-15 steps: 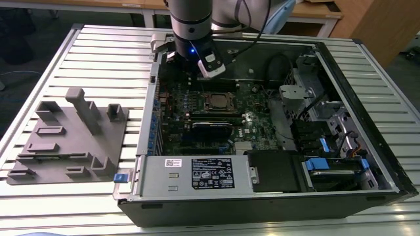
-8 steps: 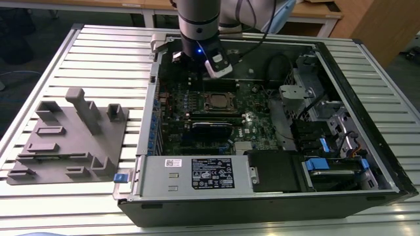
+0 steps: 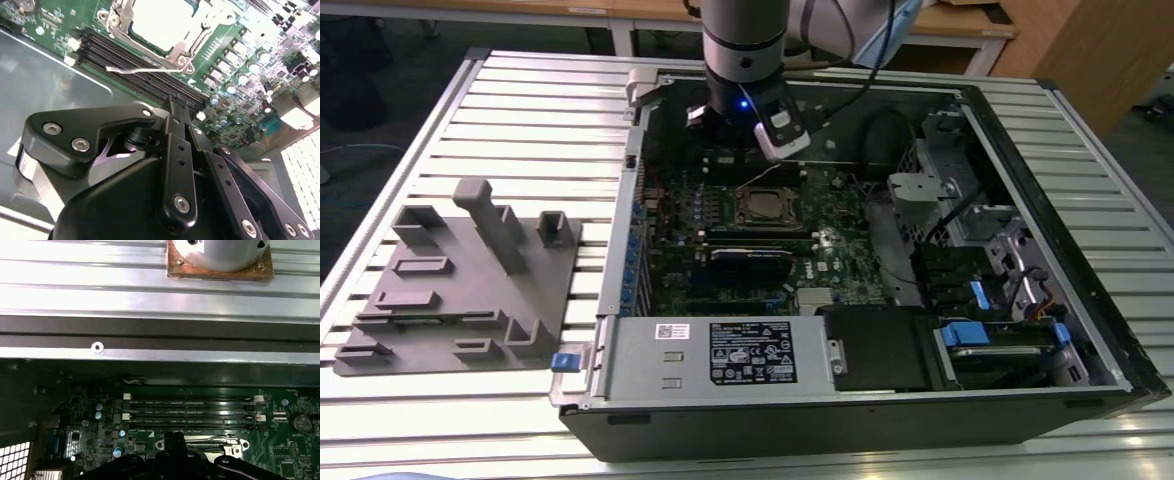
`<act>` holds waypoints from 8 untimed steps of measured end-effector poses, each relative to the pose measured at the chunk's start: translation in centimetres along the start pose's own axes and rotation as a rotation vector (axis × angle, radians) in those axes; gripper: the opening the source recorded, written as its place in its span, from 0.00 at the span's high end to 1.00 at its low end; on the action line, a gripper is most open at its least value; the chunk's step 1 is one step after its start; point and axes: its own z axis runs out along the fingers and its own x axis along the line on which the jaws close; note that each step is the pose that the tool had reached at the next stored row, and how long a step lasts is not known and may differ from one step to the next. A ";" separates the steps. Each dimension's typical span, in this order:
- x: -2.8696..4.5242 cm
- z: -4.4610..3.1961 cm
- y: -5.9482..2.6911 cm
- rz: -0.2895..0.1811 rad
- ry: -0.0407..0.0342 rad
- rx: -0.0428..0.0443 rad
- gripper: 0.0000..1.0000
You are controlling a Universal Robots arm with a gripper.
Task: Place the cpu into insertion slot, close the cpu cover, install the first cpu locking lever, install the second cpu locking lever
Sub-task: 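Install the first cpu locking lever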
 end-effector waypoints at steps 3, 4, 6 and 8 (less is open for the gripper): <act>-0.15 0.01 0.00 0.007 -0.0022 0.0216 0.90; -0.21 0.01 0.00 0.009 -0.0029 0.0283 0.90; -0.30 0.03 0.04 0.012 -0.0038 0.0346 0.90; -0.63 0.41 0.19 0.022 -0.0064 0.0386 0.90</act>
